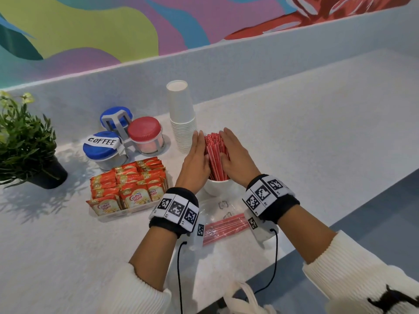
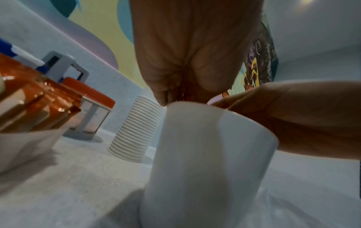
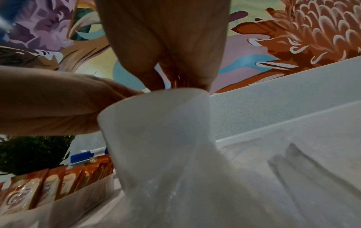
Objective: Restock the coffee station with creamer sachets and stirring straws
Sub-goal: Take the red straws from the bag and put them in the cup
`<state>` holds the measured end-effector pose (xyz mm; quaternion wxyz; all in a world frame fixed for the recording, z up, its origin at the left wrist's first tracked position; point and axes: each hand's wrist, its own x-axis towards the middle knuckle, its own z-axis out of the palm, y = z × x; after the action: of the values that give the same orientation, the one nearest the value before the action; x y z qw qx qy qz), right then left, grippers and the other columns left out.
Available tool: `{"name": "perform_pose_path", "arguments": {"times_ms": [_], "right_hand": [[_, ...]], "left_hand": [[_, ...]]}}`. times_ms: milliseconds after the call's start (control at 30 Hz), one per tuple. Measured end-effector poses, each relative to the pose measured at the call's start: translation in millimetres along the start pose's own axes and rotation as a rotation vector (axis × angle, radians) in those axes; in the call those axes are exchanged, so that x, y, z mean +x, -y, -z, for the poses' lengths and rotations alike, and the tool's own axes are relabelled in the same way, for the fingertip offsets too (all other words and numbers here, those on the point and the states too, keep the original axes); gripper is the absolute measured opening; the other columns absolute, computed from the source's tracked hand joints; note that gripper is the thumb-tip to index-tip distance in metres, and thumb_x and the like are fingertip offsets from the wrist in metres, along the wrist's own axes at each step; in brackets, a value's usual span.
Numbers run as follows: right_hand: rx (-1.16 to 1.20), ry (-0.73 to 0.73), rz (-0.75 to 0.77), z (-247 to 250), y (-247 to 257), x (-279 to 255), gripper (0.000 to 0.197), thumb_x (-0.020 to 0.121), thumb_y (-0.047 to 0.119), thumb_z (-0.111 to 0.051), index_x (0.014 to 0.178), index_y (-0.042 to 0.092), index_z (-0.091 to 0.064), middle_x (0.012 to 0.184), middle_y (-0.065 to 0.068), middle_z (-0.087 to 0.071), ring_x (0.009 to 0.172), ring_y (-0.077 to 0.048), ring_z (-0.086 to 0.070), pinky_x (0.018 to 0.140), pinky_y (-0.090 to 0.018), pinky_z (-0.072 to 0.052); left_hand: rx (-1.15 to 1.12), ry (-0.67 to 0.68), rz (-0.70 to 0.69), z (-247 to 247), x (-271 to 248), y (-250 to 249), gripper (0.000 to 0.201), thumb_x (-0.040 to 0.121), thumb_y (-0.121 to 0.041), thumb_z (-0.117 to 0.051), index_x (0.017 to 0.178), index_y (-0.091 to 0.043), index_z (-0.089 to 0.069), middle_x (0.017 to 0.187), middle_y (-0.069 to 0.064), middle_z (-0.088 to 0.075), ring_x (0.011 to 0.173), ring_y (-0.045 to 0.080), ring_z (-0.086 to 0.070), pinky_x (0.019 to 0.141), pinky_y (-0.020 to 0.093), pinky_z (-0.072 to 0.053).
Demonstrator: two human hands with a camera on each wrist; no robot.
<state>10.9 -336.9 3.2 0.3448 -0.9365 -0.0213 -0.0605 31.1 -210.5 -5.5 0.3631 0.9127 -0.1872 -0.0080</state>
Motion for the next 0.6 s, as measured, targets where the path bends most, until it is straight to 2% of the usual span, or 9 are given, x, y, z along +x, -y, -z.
{"name": "perform_pose_path", "arguments": {"times_ms": [100, 233, 267, 333, 400, 433, 500, 567, 600], "right_hand": [[0.039, 0.000, -0.006, 3.0, -2.0, -0.5, 0.056, 0.093, 0.004, -0.039, 0.146, 0.008, -0.021, 0.158, -0.007, -0.010, 0.145, -0.019, -0.015, 0.116, -0.027, -0.015], [0.151, -0.157, -0.037, 6.4, -8.4, -8.1, 0.052, 0.091, 0.003, -0.042, 0.141, 0.009, -0.031, 0.155, -0.009, -0.019, 0.142, -0.022, -0.024, 0.116, -0.039, -0.026], [0.195, -0.224, -0.053, 8.4, -11.4, -11.1, 0.049, 0.091, 0.002, -0.044, 0.139, 0.008, -0.035, 0.153, -0.010, -0.024, 0.137, -0.022, -0.032, 0.113, -0.040, -0.032], [0.258, -0.327, -0.119, 13.7, -18.6, -18.2, 0.043, 0.089, 0.001, -0.046, 0.132, 0.007, -0.042, 0.142, -0.011, -0.036, 0.115, -0.016, -0.046, 0.098, -0.031, -0.043], [0.264, -0.359, -0.222, 17.8, -28.7, -25.9, 0.036, 0.088, 0.001, -0.047, 0.124, 0.006, -0.046, 0.128, -0.011, -0.044, 0.097, -0.014, -0.048, 0.083, -0.023, -0.041], [0.276, -0.353, -0.281, 18.7, -35.0, -29.1, 0.032, 0.088, 0.001, -0.047, 0.119, 0.005, -0.048, 0.120, -0.012, -0.048, 0.092, -0.016, -0.050, 0.080, -0.025, -0.041], [0.365, -0.284, -0.403, 18.6, -45.3, -36.6, 0.020, 0.087, 0.002, -0.046, 0.107, 0.006, -0.049, 0.099, -0.012, -0.056, 0.076, -0.021, -0.055, 0.073, -0.031, -0.046], [0.428, -0.142, -0.505, 15.9, -51.1, -44.4, 0.012, 0.086, 0.003, -0.045, 0.096, 0.007, -0.050, 0.081, -0.014, -0.062, 0.060, -0.021, -0.056, 0.065, -0.034, -0.051], [0.410, -0.065, -0.528, 13.7, -53.5, -47.7, 0.010, 0.086, 0.004, -0.044, 0.091, 0.006, -0.052, 0.075, -0.013, -0.063, 0.056, -0.020, -0.056, 0.063, -0.033, -0.053]], "left_hand": [[0.102, -0.032, -0.011, 6.5, -0.7, -0.5, 0.054, 0.099, -0.011, -0.034, 0.149, -0.012, -0.016, 0.160, 0.005, -0.003, 0.139, 0.025, -0.033, 0.111, 0.031, -0.027], [0.182, -0.023, -0.008, 15.1, -3.5, 3.1, 0.056, 0.099, -0.018, -0.037, 0.150, -0.015, -0.014, 0.160, 0.006, -0.003, 0.145, 0.023, -0.020, 0.115, 0.032, -0.021], [0.159, -0.013, 0.013, 15.9, -6.1, 5.7, 0.058, 0.099, -0.020, -0.038, 0.150, -0.018, -0.010, 0.160, 0.006, 0.000, 0.145, 0.023, -0.018, 0.115, 0.033, -0.021], [0.084, -0.015, 0.052, 16.0, -13.3, 9.5, 0.065, 0.099, -0.025, -0.041, 0.150, -0.022, -0.001, 0.160, 0.005, 0.003, 0.147, 0.022, -0.012, 0.116, 0.039, -0.017], [-0.051, -0.087, 0.091, 13.5, -21.8, 13.5, 0.068, 0.097, -0.025, -0.045, 0.150, -0.020, -0.002, 0.160, 0.005, -0.005, 0.146, 0.021, -0.012, 0.119, 0.042, -0.015], [-0.127, -0.134, 0.126, 11.7, -26.7, 14.3, 0.067, 0.096, -0.022, -0.046, 0.150, -0.017, -0.007, 0.158, 0.006, -0.012, 0.145, 0.022, -0.016, 0.119, 0.041, -0.017], [-0.203, -0.198, 0.205, 7.6, -37.0, 14.8, 0.056, 0.094, -0.016, -0.049, 0.143, -0.010, -0.024, 0.148, 0.012, -0.030, 0.135, 0.027, -0.033, 0.112, 0.043, -0.030], [-0.158, -0.199, 0.226, 2.4, -47.0, 13.8, 0.035, 0.091, -0.013, -0.050, 0.124, -0.006, -0.040, 0.124, 0.011, -0.044, 0.115, 0.026, -0.046, 0.098, 0.039, -0.041], [-0.127, -0.170, 0.217, -1.6, -51.6, 13.5, 0.023, 0.090, -0.011, -0.051, 0.112, -0.007, -0.044, 0.112, 0.009, -0.046, 0.104, 0.025, -0.049, 0.089, 0.035, -0.042]]}}
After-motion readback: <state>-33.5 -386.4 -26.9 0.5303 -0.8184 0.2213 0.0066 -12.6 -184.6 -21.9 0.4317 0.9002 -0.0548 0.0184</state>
